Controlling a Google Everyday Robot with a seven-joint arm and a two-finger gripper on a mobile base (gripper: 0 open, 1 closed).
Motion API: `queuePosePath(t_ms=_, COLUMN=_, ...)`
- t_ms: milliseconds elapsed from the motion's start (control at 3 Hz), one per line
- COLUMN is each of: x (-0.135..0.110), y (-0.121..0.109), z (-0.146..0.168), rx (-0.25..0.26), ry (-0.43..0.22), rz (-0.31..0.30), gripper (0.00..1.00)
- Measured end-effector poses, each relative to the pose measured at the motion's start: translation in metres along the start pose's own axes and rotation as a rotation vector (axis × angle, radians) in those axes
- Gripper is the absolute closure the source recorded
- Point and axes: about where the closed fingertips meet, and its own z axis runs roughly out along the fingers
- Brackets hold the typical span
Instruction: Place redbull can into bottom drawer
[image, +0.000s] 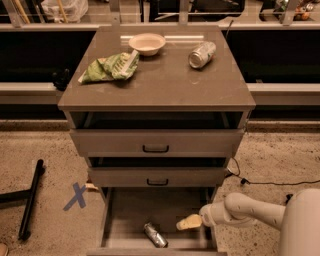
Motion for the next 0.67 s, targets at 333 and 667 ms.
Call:
queuePosePath(t_ms=333, x=0.007, y=-0.011, z=-0.021, rx=0.02, ry=-0.019, rz=0.018, gripper=0.0)
queuePosePath(t_ms=667, x=0.007, y=-0.02, z=-0.04, rx=0.042, ry=-0.029, rz=0.022, gripper=0.0)
